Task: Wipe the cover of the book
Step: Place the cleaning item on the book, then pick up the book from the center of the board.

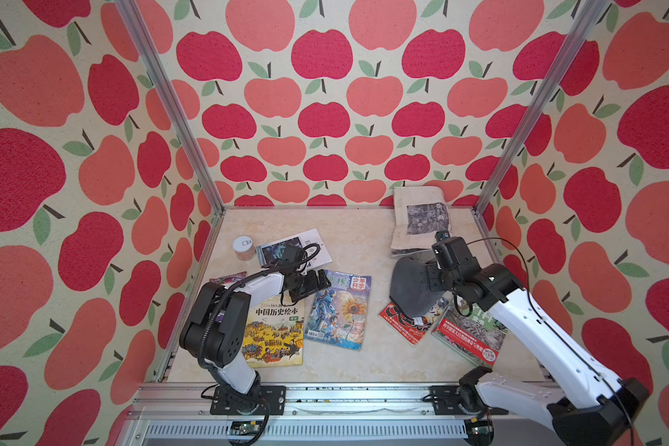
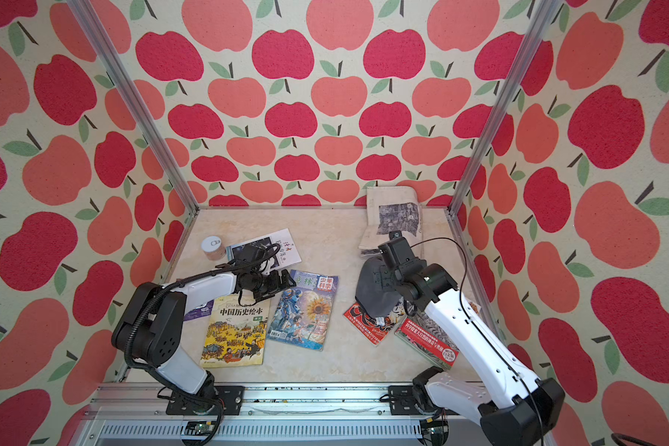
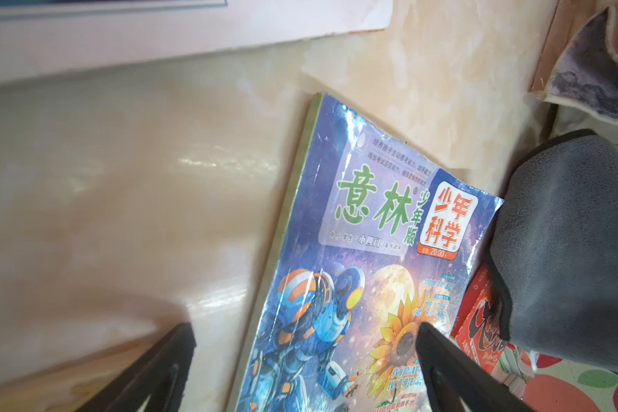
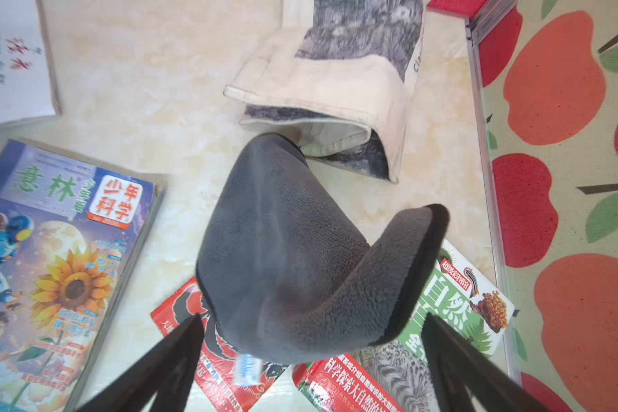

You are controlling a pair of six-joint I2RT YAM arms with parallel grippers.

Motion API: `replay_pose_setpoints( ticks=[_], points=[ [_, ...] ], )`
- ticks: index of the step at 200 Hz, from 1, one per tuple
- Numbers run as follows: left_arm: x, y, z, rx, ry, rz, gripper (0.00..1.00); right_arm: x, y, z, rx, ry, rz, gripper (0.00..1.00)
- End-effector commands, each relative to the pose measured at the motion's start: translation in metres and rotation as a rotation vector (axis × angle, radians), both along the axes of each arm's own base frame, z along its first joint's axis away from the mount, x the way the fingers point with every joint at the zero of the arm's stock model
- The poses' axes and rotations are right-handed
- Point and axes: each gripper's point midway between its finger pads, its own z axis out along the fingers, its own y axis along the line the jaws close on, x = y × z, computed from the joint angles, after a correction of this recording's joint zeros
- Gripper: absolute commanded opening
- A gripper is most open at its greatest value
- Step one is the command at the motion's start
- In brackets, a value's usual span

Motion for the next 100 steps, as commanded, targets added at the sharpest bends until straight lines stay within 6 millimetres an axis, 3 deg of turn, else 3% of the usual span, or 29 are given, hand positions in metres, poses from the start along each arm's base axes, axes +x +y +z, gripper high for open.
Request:
replay_pose_setpoints(
  ticks=[1, 20, 42, 70, 100],
  points=[
    [0.002, -0.007, 0.006, -0.037, 0.016, -0.017, 0.99, -0.005, 0.014, -0.006, 0.234, 0.056, 0.054, 0.99],
    [0.001, -0.01, 0.007, -0.046, 0.026, -0.022, 0.99, -0.006, 0.033, -0.013, 0.519, 0.13, 0.085, 0.99],
    [-0.001, -0.011, 0.008, -0.053, 0.029, -0.024, 0.99, -0.001, 0.031, -0.03, 0.532, 0.183, 0.053, 0.99],
    [-0.004, -0.014, 0.007, -0.061, 0.05, -0.044, 0.99, 0.001, 0.079, -0.04, 0.771, 0.259, 0.161, 0.99],
    [-0.007, -0.004, -0.002, 0.016, 0.074, -0.049, 0.99, -0.008, 0.119, -0.078, 0.785, 0.345, 0.194, 0.99]
  ],
)
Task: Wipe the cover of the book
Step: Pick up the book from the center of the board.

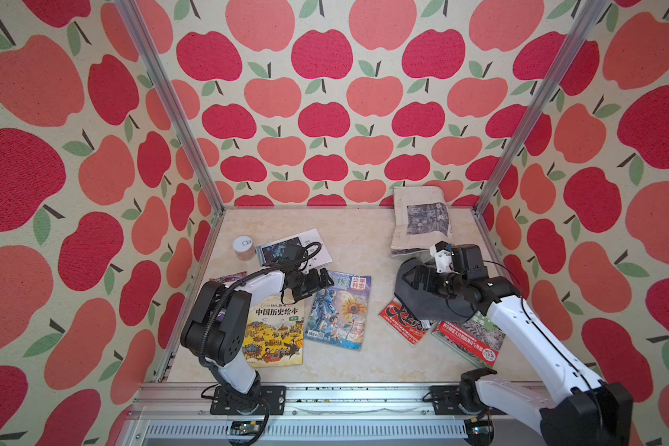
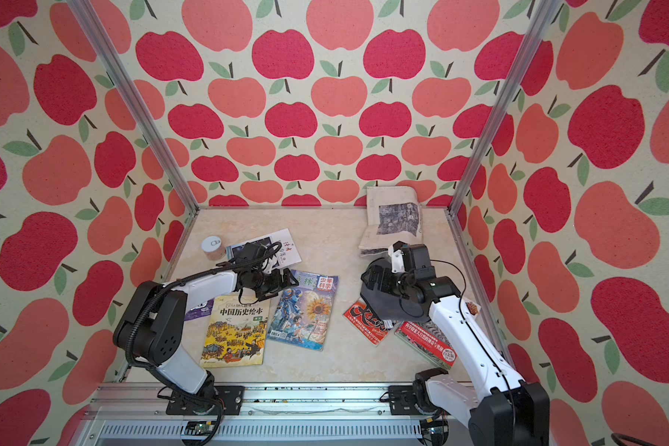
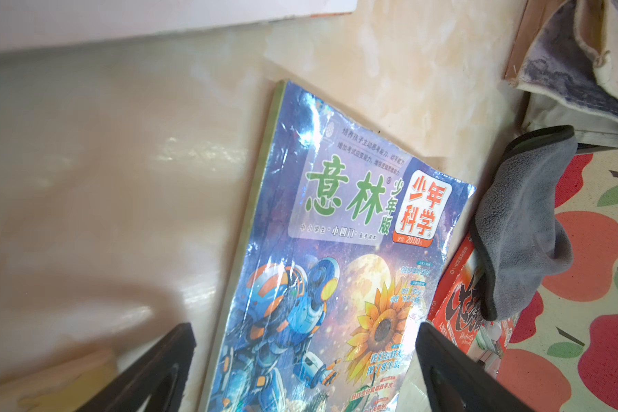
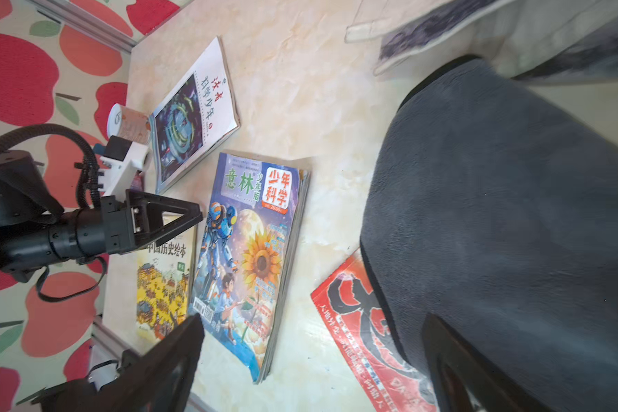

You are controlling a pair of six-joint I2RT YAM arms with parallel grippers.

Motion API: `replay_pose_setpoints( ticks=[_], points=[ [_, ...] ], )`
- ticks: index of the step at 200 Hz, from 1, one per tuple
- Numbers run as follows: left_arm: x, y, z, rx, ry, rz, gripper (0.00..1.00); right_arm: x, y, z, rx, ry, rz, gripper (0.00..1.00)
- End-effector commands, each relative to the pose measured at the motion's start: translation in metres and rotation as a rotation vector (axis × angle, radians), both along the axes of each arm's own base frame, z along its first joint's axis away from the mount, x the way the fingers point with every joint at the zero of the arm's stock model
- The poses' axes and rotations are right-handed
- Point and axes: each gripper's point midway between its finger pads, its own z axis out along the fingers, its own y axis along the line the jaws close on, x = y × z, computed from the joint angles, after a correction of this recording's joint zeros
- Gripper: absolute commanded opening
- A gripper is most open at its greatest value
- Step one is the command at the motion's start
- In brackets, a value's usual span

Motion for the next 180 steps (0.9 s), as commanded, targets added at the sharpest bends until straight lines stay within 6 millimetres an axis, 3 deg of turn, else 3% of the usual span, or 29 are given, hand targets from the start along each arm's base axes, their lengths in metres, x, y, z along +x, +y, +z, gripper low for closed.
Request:
replay_pose_setpoints(
  ticks=[1, 26, 47, 77, 122, 150, 180],
  points=[
    [-0.006, 0.006, -0.009, 0.064, 0.044, -0.022, 0.99, -0.008, 0.049, -0.004, 0.148, 0.027, 0.082, 0.99],
    [-0.008, 0.007, -0.015, 0.071, 0.043, -0.027, 0.99, -0.028, 0.091, -0.034, 0.169, 0.088, 0.15, 0.99],
    [-0.009, -0.001, -0.018, 0.023, 0.052, -0.038, 0.99, -0.038, 0.105, -0.058, 0.134, 0.131, 0.156, 0.98],
    [-0.022, -0.016, -0.024, -0.085, 0.092, -0.052, 0.99, -0.05, 0.116, -0.086, 0.122, 0.179, 0.146, 0.96],
    [-0.052, -0.018, -0.04, -0.109, 0.184, -0.056, 0.99, -0.061, 0.124, -0.122, 0.08, 0.242, 0.139, 0.9],
    [-0.066, -0.027, -0.033, -0.154, 0.198, -0.08, 0.99, -0.063, 0.121, -0.141, 0.069, 0.267, 0.114, 0.83],
    [-0.072, -0.04, -0.012, -0.277, 0.183, -0.087, 1.0, -0.065, 0.118, -0.15, 0.061, 0.271, 0.102, 0.8]
  ],
)
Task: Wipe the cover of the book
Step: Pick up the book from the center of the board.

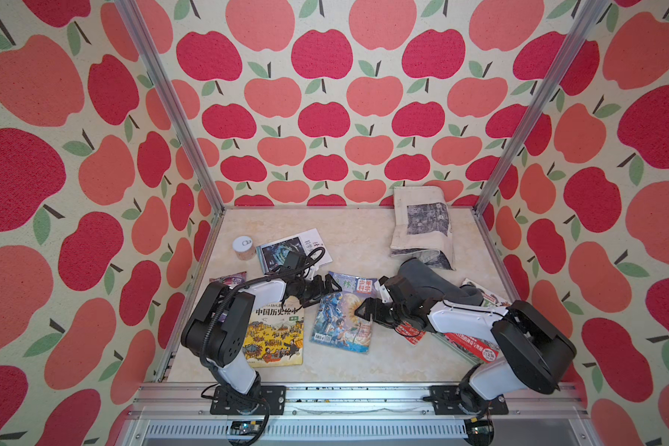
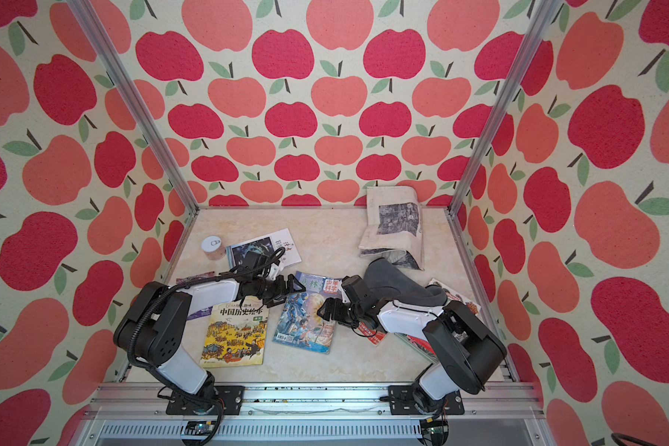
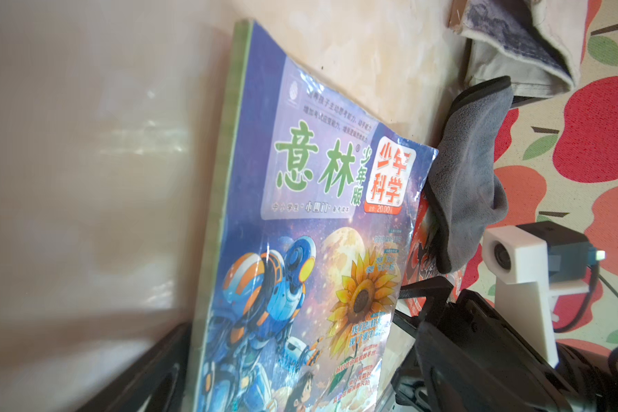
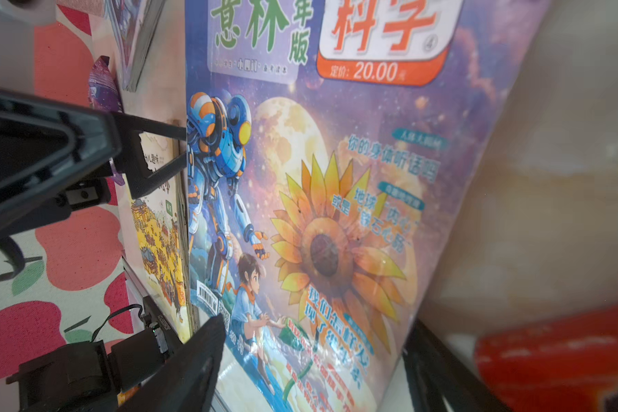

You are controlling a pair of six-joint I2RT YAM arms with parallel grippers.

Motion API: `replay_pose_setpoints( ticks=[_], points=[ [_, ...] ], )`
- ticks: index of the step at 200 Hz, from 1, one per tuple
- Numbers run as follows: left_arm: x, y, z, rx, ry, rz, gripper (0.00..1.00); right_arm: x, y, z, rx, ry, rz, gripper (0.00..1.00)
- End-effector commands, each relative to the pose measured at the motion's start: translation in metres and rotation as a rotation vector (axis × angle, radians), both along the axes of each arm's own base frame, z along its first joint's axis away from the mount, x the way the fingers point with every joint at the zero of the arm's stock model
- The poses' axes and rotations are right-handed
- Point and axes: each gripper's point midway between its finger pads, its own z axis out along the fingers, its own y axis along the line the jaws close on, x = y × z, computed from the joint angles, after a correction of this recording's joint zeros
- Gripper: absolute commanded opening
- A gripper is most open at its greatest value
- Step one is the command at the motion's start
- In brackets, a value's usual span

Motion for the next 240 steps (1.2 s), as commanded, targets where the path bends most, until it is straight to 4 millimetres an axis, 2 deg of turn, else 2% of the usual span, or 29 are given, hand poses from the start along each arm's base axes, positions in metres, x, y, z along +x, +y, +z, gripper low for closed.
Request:
replay_pose_setpoints(
  ticks=[1, 29, 63, 102, 126, 146, 162, 181, 207, 240],
  points=[
    [-0.041, -0.007, -0.01, -0.067, 0.17, -0.02, 1.0, -0.004, -0.008, -0.025, -0.046, 0.029, -0.029, 0.8],
    [-0.041, -0.018, 0.015, -0.178, 0.139, -0.026, 0.97, -0.007, -0.008, -0.033, -0.043, 0.039, -0.023, 0.79],
    [-0.041, -0.007, 0.031, -0.106, 0.086, -0.024, 0.86, -0.005, -0.01, -0.033, -0.031, 0.036, -0.028, 0.79],
    [-0.035, 0.008, 0.037, -0.061, 0.054, 0.012, 0.41, 0.0, -0.012, -0.028, 0.002, 0.033, -0.032, 0.79],
    [-0.034, 0.006, 0.033, -0.074, 0.071, 0.023, 0.18, 0.003, -0.012, -0.019, 0.032, 0.024, -0.034, 0.79],
    [-0.035, 0.007, 0.03, -0.072, 0.079, 0.031, 0.0, 0.009, -0.019, -0.004, 0.063, -0.003, -0.048, 0.81],
    [-0.034, 0.009, 0.036, -0.07, 0.054, 0.036, 0.0, 0.015, -0.027, 0.013, 0.088, -0.048, -0.061, 0.85],
    [-0.031, 0.006, 0.059, -0.136, -0.009, 0.03, 0.0, 0.02, -0.034, 0.036, 0.117, -0.108, -0.053, 0.91],
    [-0.027, -0.001, 0.098, -0.277, -0.111, 0.022, 0.0, 0.022, -0.027, 0.066, 0.193, -0.154, -0.007, 0.92],
    [-0.028, -0.008, 0.135, -0.437, -0.202, -0.001, 0.0, 0.028, -0.023, 0.087, 0.263, -0.166, -0.002, 0.92]
  ],
)
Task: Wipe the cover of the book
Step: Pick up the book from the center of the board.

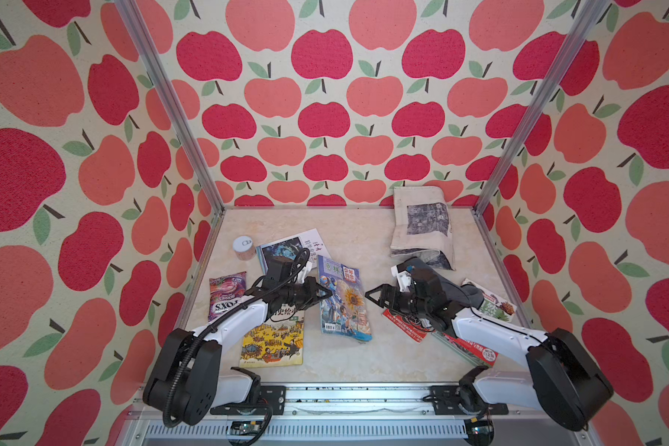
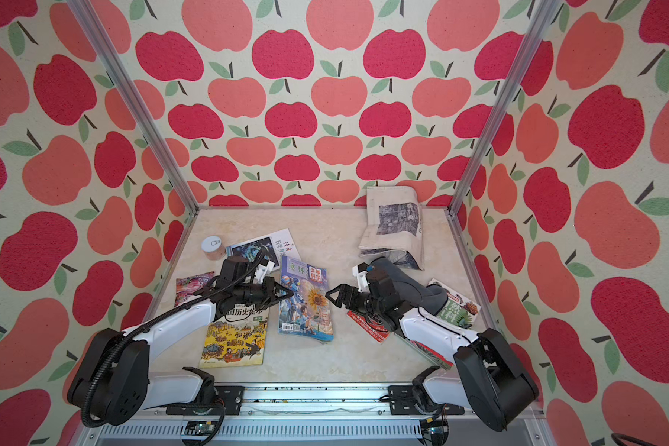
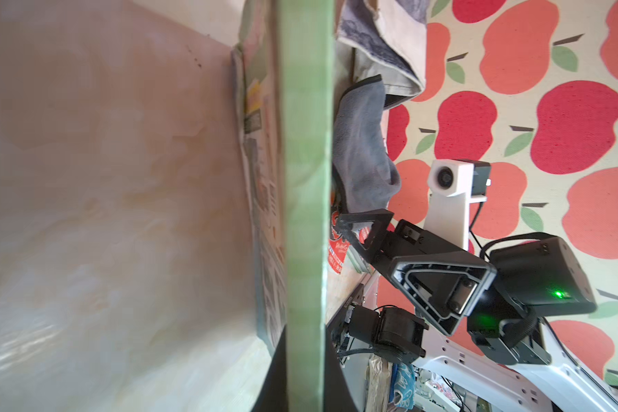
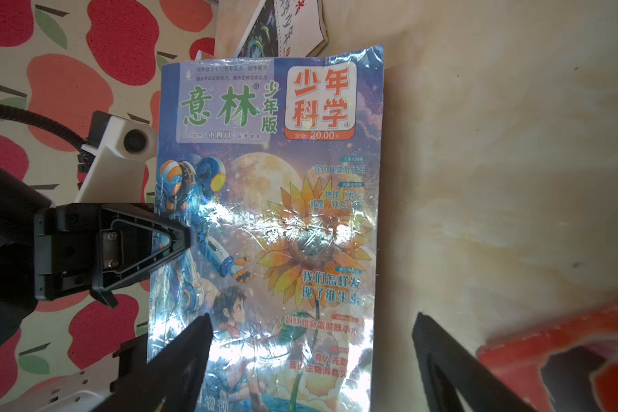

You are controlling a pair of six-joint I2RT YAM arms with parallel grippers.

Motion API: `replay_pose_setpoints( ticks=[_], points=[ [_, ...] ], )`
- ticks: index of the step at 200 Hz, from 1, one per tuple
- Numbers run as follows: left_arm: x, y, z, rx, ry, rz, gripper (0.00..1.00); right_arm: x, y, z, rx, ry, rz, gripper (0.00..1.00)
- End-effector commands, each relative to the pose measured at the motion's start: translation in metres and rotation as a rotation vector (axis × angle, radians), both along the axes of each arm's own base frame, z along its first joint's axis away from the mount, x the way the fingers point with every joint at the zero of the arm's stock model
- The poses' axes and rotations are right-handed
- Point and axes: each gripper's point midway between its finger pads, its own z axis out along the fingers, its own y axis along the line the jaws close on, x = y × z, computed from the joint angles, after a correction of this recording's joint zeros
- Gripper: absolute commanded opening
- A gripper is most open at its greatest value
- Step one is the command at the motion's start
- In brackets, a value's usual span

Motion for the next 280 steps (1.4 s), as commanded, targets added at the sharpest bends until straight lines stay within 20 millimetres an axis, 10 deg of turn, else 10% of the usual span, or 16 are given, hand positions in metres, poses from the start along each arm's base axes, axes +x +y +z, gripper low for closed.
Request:
replay_pose_setpoints(
  ticks=[1, 116, 219, 280],
  points=[
    [0.001, -0.011, 0.048, -0.181, -0.125, -0.049, 0.0, 0.001, 0.004, 0.017, 0.045, -0.011, 0.042, 0.92],
    [-0.015, -0.014, 0.138, -0.456, -0.31, -0.122, 0.0, 0.031, 0.035, 0.076, 0.543, -0.029, 0.135, 0.96],
    [-0.005, -0.001, 0.143, -0.466, -0.321, -0.078, 0.0, 0.042, 0.089, 0.132, 0.722, -0.002, 0.29, 0.98],
    [0.005, 0.034, 0.119, -0.438, -0.264, 0.028, 0.0, 0.055, 0.047, 0.151, 0.739, -0.045, 0.208, 0.93]
  ],
)
